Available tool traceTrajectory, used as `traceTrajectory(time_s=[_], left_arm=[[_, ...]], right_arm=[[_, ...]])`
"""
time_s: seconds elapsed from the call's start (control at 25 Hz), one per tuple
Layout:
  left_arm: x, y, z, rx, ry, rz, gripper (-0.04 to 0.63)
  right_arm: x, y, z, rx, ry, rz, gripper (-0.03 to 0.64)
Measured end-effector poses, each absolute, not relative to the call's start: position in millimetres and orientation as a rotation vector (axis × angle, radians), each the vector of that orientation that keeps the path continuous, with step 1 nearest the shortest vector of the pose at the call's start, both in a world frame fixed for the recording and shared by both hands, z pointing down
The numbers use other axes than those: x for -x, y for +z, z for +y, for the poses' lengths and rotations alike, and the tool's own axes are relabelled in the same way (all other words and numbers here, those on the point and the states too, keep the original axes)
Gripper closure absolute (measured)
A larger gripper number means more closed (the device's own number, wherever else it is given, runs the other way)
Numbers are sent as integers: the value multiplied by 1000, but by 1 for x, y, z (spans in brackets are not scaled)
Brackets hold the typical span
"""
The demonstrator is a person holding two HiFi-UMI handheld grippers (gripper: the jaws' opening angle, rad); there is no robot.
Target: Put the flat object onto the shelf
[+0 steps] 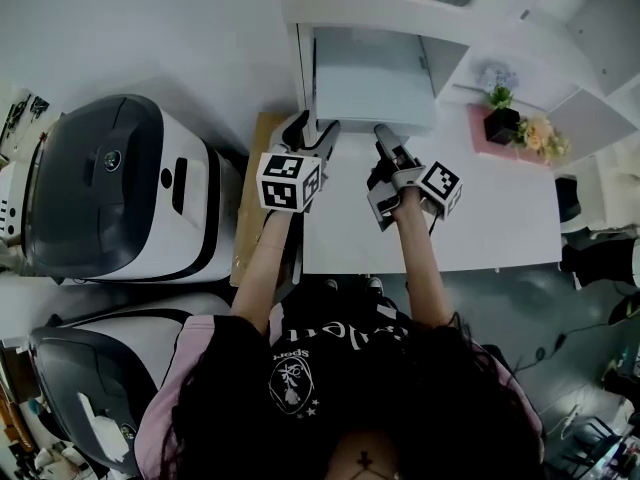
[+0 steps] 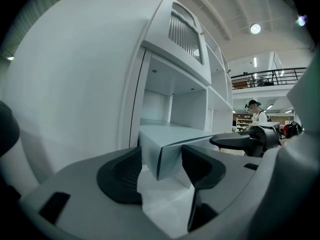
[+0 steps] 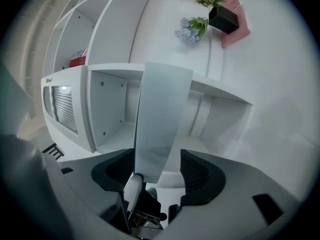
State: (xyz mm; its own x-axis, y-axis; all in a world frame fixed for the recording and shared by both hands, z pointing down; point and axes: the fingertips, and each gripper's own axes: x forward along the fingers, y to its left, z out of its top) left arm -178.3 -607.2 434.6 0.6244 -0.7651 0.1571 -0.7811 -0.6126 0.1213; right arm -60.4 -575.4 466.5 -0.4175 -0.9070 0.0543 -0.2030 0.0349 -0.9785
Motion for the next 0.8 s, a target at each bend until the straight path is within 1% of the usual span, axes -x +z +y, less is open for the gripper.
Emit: traceTrajectory(time_s=[0.2, 0.4, 0.8], left_arm=[[180, 440, -595, -2703, 248, -1303, 345], [183, 447, -555, -2686, 201, -1221, 345], [187, 476, -454, -2672, 226, -995, 345]], right_arm=[[62, 469, -541, 1194, -1404, 1779, 314], [73, 468, -500, 1260, -1364, 1918, 314], [97, 461, -431, 1322, -1274, 2084, 314]])
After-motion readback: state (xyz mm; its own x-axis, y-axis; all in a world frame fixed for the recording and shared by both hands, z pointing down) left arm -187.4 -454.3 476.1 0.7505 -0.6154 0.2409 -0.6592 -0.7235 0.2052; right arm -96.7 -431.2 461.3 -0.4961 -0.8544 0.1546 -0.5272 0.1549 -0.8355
